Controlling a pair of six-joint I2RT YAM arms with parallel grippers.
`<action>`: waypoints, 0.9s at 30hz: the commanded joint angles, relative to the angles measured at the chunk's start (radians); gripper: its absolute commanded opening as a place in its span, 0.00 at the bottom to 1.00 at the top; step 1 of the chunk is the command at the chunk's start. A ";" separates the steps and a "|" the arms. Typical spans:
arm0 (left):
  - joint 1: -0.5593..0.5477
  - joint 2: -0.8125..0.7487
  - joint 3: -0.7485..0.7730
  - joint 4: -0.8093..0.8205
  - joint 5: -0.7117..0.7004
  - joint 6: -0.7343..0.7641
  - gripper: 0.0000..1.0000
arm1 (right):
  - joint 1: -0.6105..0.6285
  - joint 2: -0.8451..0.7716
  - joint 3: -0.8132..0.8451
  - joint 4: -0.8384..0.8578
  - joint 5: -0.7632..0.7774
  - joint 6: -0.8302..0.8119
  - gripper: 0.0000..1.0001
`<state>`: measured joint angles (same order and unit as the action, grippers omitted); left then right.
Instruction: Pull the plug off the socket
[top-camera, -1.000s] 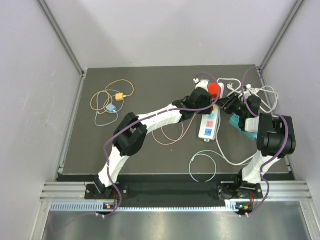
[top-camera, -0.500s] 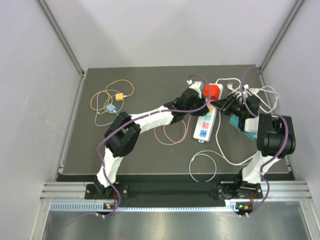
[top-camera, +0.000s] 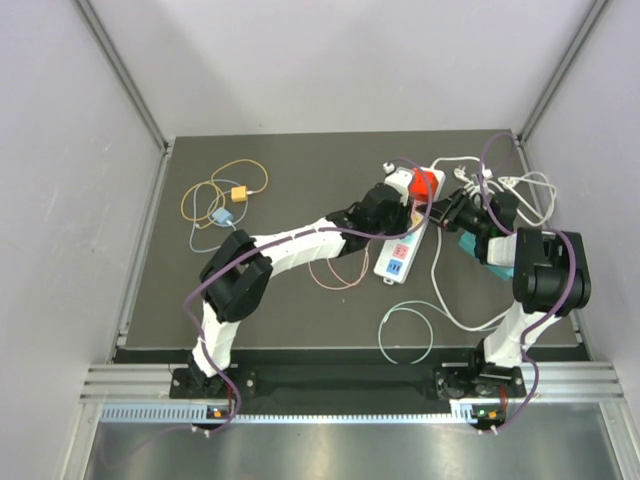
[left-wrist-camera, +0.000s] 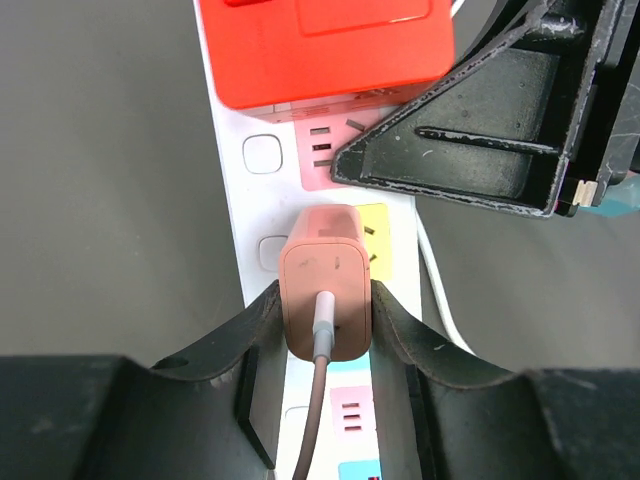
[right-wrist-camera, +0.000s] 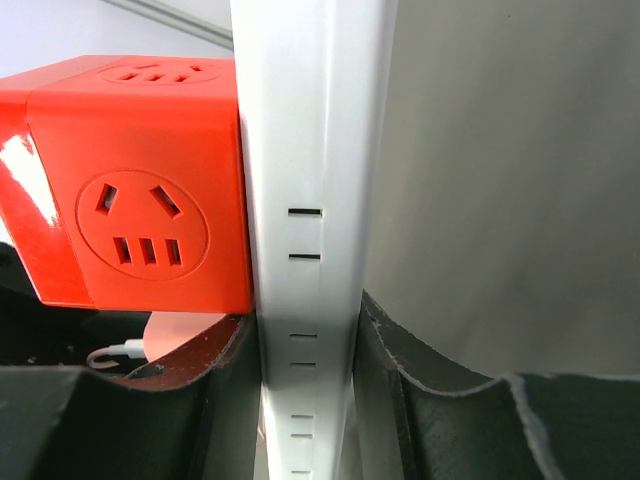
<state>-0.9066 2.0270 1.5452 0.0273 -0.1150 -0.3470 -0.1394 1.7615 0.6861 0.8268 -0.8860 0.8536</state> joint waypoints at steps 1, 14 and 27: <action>0.000 -0.068 0.082 -0.176 -0.161 0.100 0.00 | -0.045 -0.034 0.012 0.066 0.143 -0.059 0.00; 0.028 -0.046 0.280 -0.377 0.034 -0.049 0.00 | -0.052 -0.050 0.013 0.046 0.150 -0.073 0.00; 0.284 -0.393 0.052 -0.420 -0.335 0.138 0.00 | -0.066 -0.050 0.009 0.092 0.128 -0.022 0.00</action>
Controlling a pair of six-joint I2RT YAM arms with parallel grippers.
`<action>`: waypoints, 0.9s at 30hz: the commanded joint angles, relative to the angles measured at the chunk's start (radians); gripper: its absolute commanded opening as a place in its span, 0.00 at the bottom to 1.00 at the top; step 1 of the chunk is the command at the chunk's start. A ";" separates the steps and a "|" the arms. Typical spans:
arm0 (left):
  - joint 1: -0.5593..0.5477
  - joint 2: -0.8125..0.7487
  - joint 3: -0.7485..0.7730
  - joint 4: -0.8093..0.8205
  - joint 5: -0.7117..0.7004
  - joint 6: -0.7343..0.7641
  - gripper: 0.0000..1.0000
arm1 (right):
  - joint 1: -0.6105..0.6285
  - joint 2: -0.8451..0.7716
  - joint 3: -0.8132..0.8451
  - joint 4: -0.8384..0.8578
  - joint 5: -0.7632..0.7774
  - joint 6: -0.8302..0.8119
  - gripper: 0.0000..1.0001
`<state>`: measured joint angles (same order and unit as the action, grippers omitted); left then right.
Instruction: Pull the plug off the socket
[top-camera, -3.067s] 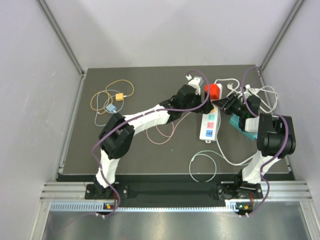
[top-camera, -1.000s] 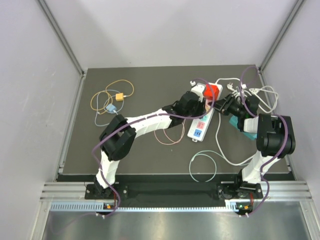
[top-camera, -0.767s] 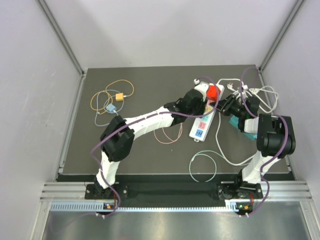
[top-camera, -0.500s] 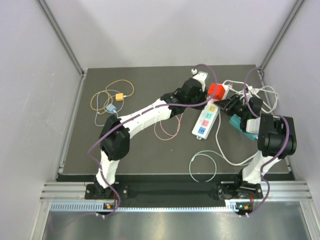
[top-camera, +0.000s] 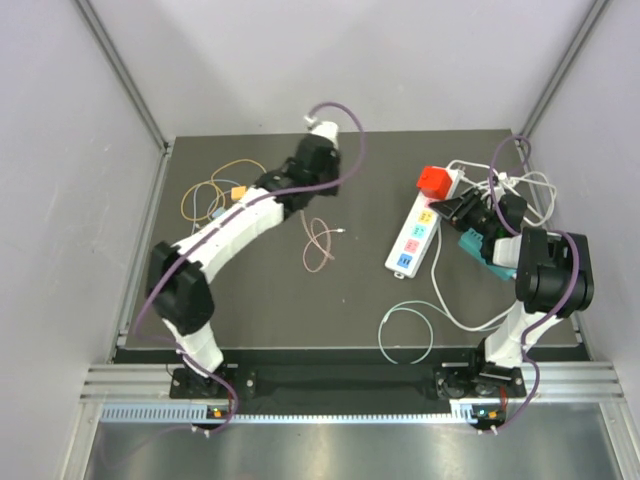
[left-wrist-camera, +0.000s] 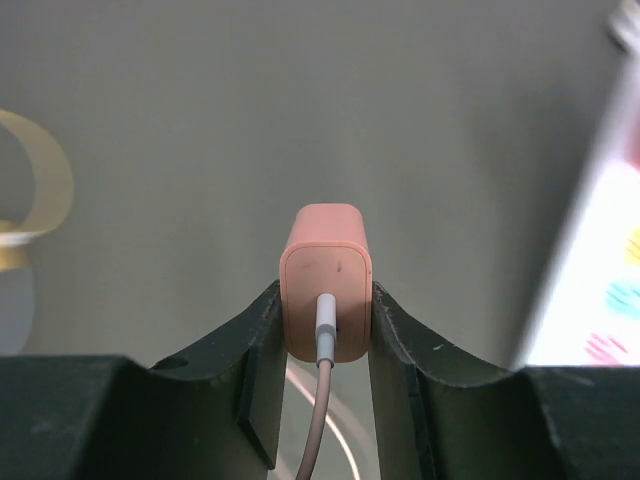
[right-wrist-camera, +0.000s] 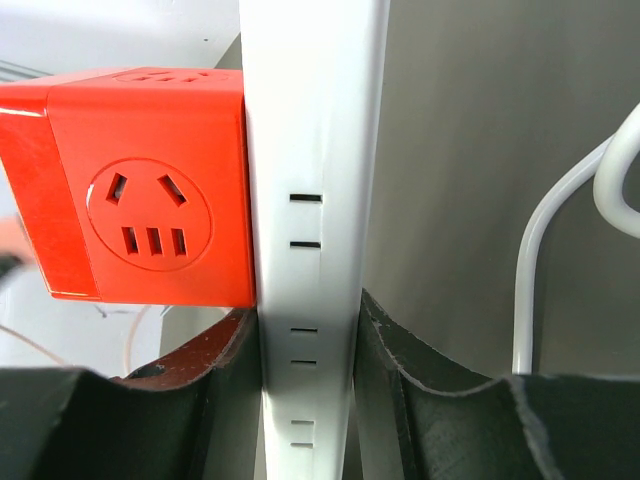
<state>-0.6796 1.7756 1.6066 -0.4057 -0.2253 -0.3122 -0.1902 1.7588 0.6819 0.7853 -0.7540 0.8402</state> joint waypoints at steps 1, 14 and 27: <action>0.080 -0.159 -0.028 0.013 -0.258 0.120 0.00 | -0.014 -0.045 0.011 0.137 -0.004 -0.009 0.00; 0.321 -0.312 -0.066 0.249 -0.546 0.378 0.00 | -0.017 -0.044 0.010 0.147 -0.008 0.005 0.00; 0.465 -0.128 -0.161 0.228 -0.430 0.185 0.00 | -0.028 -0.038 0.010 0.166 -0.021 0.025 0.00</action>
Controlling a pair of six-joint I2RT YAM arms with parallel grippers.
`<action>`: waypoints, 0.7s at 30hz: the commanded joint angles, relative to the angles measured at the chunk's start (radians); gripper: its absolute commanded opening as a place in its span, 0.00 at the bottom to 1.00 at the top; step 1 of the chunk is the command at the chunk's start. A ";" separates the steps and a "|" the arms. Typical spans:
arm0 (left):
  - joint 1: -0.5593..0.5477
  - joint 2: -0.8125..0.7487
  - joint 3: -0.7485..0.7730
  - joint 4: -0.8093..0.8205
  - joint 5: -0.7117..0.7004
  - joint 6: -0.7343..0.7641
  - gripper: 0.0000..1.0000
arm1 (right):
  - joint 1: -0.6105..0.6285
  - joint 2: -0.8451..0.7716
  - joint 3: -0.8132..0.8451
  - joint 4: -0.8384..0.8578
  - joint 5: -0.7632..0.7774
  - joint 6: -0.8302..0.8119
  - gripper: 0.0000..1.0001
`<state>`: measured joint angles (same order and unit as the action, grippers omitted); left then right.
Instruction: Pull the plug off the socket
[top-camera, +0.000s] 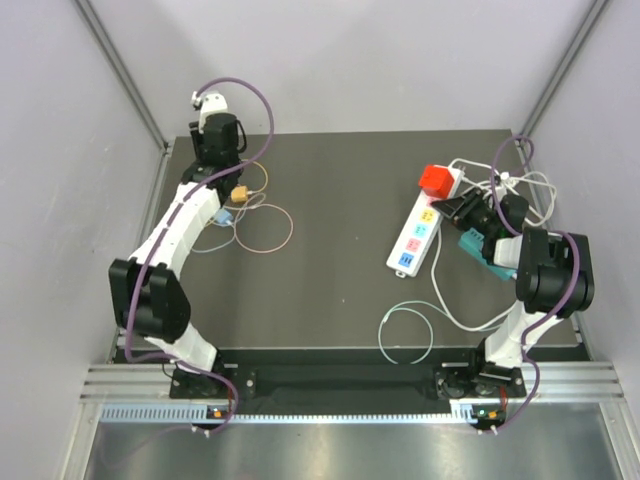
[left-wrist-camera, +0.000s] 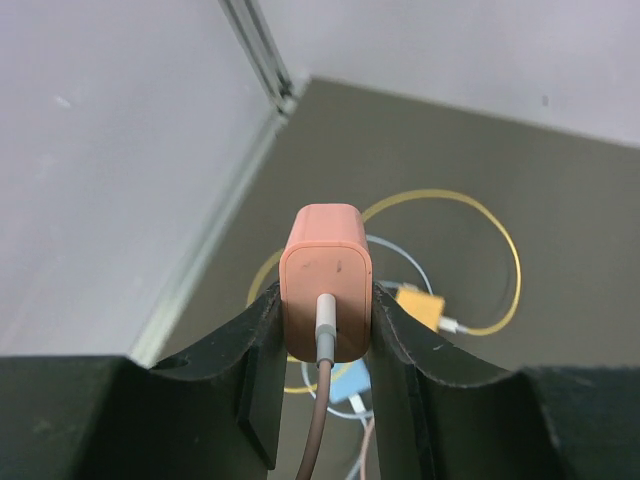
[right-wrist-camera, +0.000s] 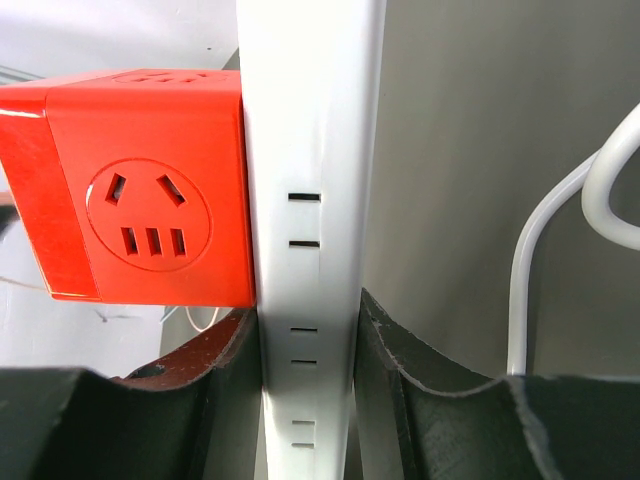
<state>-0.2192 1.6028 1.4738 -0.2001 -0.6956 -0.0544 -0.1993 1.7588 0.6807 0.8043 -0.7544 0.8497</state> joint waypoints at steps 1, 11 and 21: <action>0.020 0.058 -0.044 0.019 0.063 -0.090 0.00 | -0.017 -0.038 0.013 0.145 -0.020 0.017 0.00; 0.211 0.296 -0.033 -0.117 0.382 -0.338 0.16 | -0.026 -0.028 0.014 0.156 -0.028 0.025 0.00; 0.351 0.189 -0.171 -0.019 0.636 -0.423 0.70 | -0.025 -0.005 0.017 0.153 -0.028 0.020 0.00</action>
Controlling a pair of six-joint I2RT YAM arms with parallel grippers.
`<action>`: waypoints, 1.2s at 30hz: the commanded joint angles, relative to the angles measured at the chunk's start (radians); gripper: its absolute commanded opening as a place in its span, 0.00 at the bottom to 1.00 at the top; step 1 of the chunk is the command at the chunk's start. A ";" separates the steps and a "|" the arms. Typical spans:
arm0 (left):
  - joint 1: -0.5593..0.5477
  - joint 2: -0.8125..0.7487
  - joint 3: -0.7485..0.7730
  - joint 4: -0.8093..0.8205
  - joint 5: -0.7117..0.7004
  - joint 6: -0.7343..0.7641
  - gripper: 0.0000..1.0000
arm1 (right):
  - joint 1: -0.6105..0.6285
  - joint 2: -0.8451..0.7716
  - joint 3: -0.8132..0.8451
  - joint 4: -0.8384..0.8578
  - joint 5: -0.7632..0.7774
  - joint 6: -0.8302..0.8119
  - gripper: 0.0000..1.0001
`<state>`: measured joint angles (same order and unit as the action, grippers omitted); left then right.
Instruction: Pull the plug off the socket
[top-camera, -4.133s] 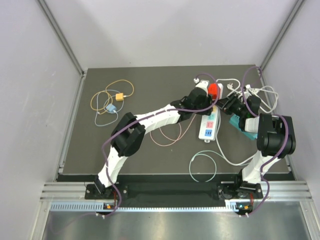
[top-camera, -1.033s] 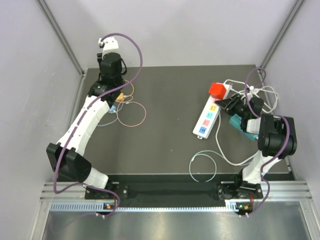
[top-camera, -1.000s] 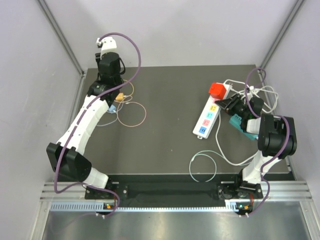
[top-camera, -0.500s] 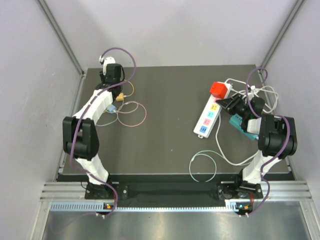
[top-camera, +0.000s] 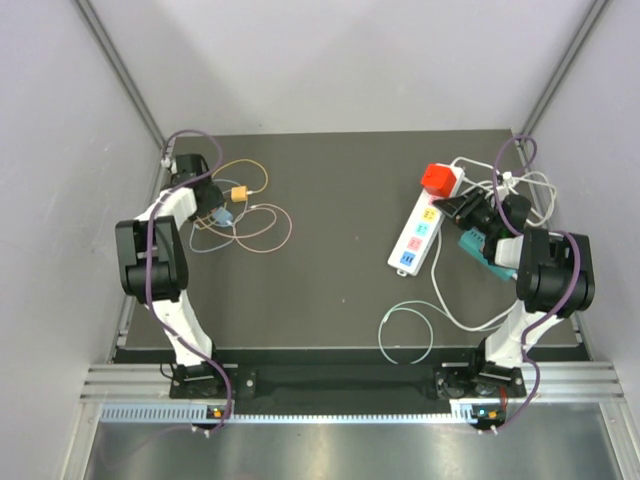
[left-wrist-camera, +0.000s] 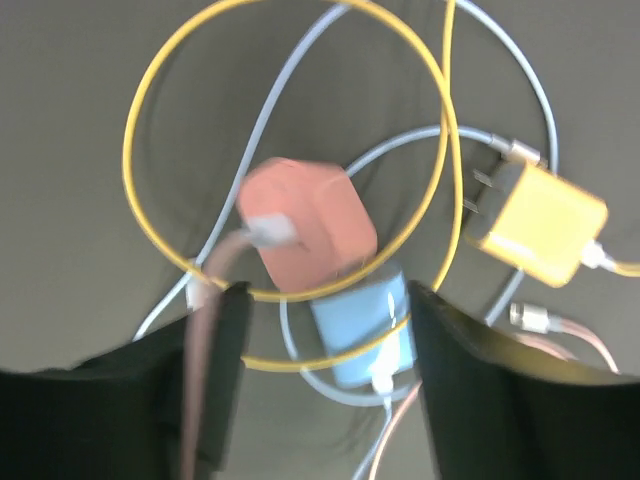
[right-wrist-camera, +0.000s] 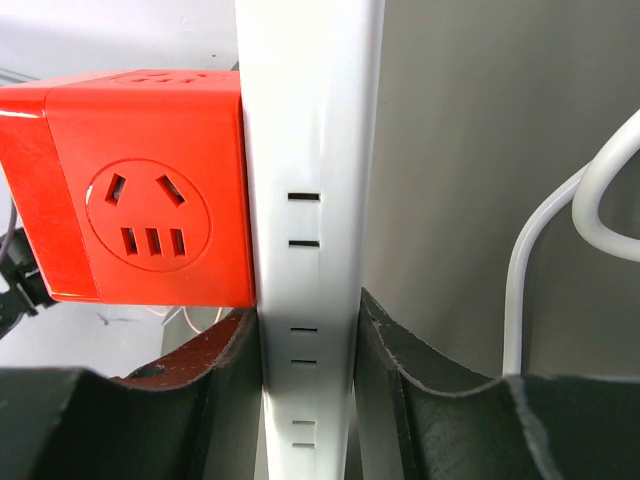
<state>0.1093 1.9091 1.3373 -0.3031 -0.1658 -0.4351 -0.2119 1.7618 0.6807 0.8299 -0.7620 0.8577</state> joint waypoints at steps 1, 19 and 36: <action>0.035 -0.134 -0.044 0.097 0.150 -0.042 0.75 | -0.012 -0.009 0.017 0.126 -0.020 0.012 0.00; 0.053 -0.487 -0.222 0.233 0.575 0.007 0.99 | -0.009 -0.012 0.020 0.117 -0.036 0.007 0.00; -0.368 -0.461 -0.250 0.368 0.749 -0.027 0.99 | 0.035 -0.042 0.102 -0.057 -0.114 -0.156 0.00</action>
<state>-0.1074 1.4189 1.0985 -0.0841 0.5552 -0.4328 -0.1997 1.7618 0.7094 0.7547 -0.8337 0.7937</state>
